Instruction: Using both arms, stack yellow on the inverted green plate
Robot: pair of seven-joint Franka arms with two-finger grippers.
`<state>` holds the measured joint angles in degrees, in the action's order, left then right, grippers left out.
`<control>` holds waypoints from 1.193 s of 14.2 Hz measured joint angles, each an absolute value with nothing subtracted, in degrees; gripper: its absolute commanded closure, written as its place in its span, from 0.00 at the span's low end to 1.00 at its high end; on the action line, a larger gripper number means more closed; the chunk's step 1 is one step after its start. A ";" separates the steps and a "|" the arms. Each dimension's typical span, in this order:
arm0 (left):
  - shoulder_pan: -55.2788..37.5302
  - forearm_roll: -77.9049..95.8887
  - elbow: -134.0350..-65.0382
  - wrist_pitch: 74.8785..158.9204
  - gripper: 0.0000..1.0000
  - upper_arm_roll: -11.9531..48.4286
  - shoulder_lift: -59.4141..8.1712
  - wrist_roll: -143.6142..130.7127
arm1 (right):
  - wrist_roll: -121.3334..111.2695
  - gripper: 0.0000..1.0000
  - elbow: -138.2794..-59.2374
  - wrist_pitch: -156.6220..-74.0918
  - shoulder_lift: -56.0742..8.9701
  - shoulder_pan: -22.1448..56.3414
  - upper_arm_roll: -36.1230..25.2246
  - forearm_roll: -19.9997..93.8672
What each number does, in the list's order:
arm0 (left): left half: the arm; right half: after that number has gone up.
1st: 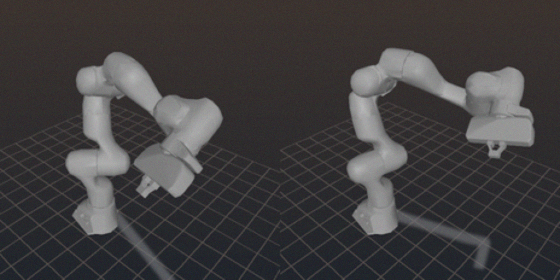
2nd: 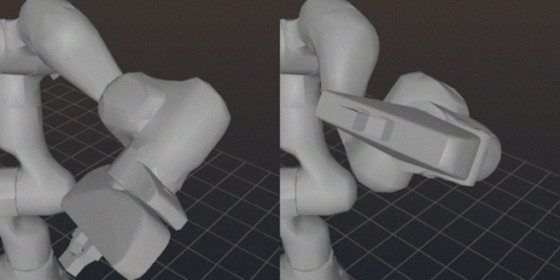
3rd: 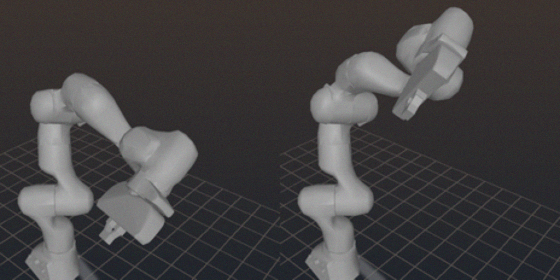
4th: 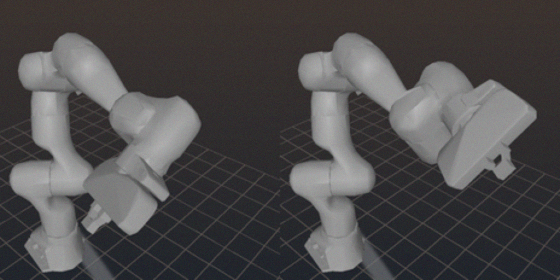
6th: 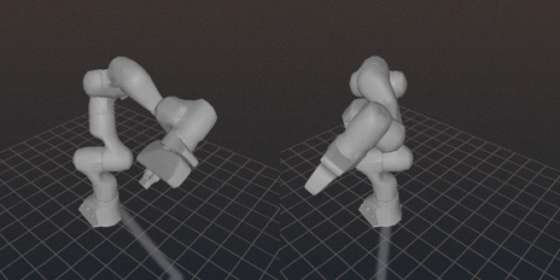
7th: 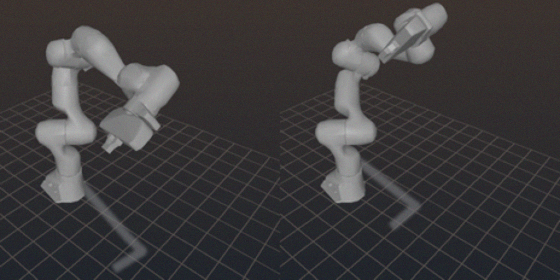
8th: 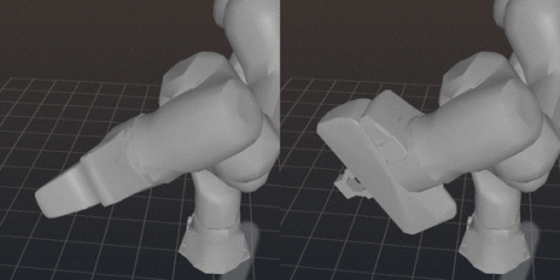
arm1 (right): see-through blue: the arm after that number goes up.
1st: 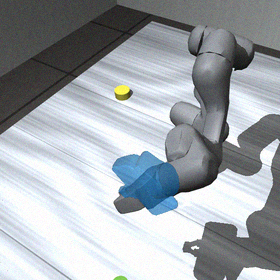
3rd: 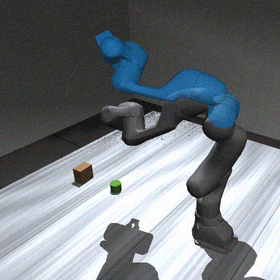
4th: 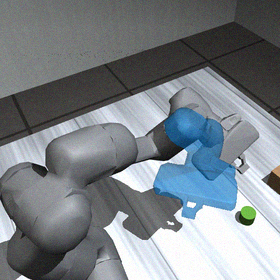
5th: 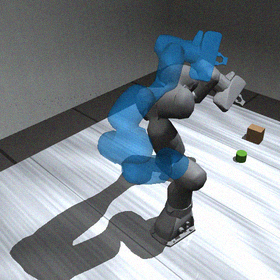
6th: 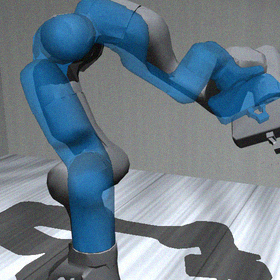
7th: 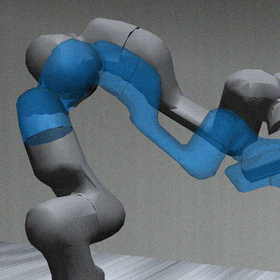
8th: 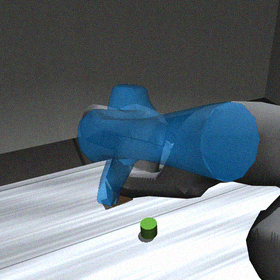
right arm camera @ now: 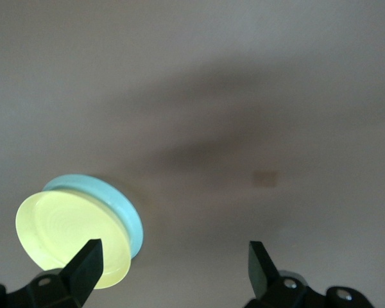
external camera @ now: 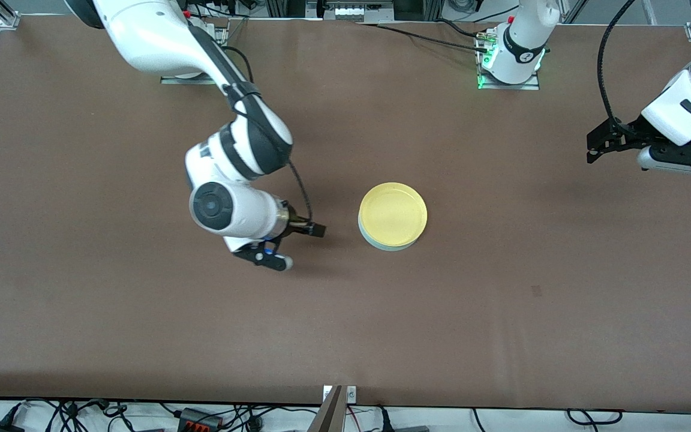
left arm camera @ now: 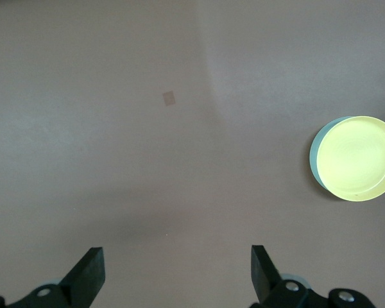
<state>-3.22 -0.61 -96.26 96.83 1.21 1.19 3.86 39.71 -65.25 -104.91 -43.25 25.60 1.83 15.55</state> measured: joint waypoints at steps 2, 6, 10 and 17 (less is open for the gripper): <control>-2.98 -0.61 -96.54 97.28 0.00 1.25 1.32 3.86 | 36.96 0.00 -64.86 -103.89 -41.89 22.91 1.07 14.15; -2.75 -0.61 -96.60 97.74 0.00 1.31 1.39 3.87 | 34.36 0.00 -64.75 -101.59 -40.33 19.17 0.88 7.87; -2.74 -0.61 -96.62 97.74 0.00 1.36 1.52 3.88 | 30.43 0.00 -64.79 -100.81 -36.73 16.93 -0.53 0.78; -2.74 -0.61 -96.72 97.74 0.00 1.56 1.70 3.88 | 20.96 0.00 -68.30 -98.17 -26.75 6.91 -1.53 -0.08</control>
<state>-2.74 -0.61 -96.72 97.74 1.56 1.70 3.88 20.96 -68.30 -98.17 -26.75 6.91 -1.53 -0.08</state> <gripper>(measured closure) 0.000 0.000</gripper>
